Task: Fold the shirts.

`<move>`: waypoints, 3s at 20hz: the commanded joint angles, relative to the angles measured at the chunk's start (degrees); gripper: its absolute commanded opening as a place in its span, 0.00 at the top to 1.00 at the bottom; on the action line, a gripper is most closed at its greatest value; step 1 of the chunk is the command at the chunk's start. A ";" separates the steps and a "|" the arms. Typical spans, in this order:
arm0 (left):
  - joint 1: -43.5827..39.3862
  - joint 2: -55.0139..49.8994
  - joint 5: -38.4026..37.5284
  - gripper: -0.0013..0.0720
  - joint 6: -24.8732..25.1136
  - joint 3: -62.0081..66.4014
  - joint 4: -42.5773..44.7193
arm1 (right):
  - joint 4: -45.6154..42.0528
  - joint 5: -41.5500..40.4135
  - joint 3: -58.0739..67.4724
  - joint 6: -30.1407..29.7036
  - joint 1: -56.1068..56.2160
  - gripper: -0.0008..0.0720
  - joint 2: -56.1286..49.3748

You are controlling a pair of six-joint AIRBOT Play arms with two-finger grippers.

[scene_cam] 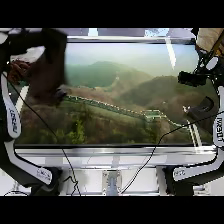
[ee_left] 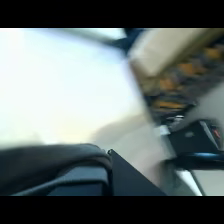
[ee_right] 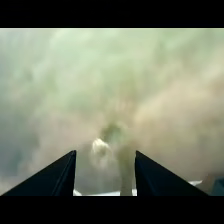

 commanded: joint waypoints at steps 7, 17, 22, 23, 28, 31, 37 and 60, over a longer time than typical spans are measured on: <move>-39.60 7.69 31.08 0.97 7.10 1.53 -1.33 | 2.23 -5.86 0.02 0.02 0.02 0.44 0.04; -19.85 9.33 24.02 0.97 -0.96 -4.28 13.64 | 1.92 -8.35 0.02 -3.80 -0.02 0.44 0.04; -8.63 6.25 -4.00 0.97 -18.88 -9.27 49.72 | 8.68 -6.25 -0.02 -12.46 0.04 0.45 0.02; -7.65 4.98 -9.18 0.97 -18.88 -10.56 52.46 | 12.59 -4.09 -0.02 -16.00 0.04 0.52 0.02; -6.49 0.31 -8.63 0.97 -17.22 -18.45 55.36 | 23.10 8.44 -4.42 -24.17 0.50 0.64 0.02; -6.49 -1.64 -6.25 0.97 -17.25 -19.04 55.34 | 27.34 12.74 -12.96 -24.15 0.70 0.48 0.02; -6.49 -2.86 -5.88 0.97 -16.94 -19.21 57.75 | 32.35 15.21 -31.82 -24.52 2.54 0.40 0.02; -6.49 -5.40 -6.23 0.97 -17.49 -19.19 57.64 | 30.93 2.14 -39.85 -31.10 18.86 0.94 0.07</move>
